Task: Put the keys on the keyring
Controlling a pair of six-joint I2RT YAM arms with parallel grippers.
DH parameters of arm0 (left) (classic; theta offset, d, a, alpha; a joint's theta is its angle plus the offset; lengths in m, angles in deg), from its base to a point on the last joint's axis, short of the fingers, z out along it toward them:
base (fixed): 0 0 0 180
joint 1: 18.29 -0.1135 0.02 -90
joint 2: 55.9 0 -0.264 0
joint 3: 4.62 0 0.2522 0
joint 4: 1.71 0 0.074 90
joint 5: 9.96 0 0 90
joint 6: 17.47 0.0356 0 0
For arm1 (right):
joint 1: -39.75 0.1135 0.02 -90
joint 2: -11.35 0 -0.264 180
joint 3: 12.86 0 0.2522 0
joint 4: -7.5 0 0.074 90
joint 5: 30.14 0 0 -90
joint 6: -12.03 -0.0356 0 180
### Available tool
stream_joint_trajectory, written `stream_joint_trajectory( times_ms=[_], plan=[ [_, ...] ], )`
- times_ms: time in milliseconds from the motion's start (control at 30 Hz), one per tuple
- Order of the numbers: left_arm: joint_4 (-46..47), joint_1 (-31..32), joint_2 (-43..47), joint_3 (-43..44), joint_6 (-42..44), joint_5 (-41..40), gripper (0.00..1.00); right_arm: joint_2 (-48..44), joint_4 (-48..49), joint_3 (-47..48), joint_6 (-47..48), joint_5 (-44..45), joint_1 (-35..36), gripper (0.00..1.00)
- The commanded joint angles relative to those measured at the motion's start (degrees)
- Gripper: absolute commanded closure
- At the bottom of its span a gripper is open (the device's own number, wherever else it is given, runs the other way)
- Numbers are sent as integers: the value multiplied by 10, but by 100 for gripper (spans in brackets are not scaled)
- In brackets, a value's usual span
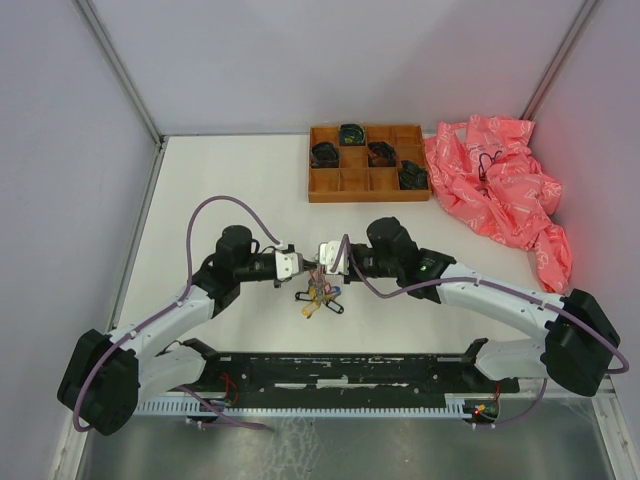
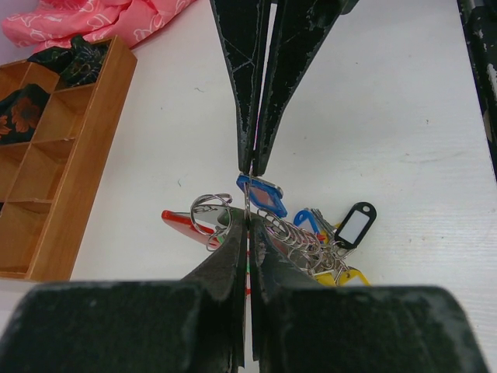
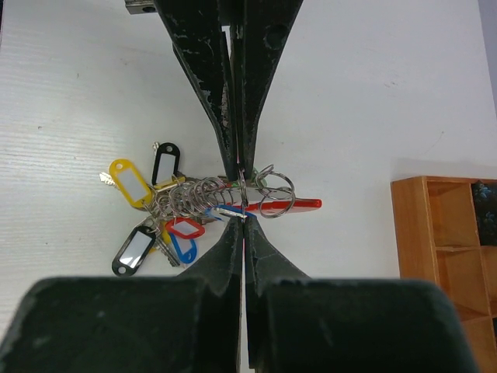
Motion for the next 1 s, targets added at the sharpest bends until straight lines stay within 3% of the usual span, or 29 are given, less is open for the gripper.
stream_joint_trajectory(
  times_ms=[0,967],
  plan=[
    [10,-1,12,16,32,20,97,-5,20,10,3,8,4,99],
    [16,-1,14,13,26,18,97,-5,17,11,13,29,12,99]
  ],
)
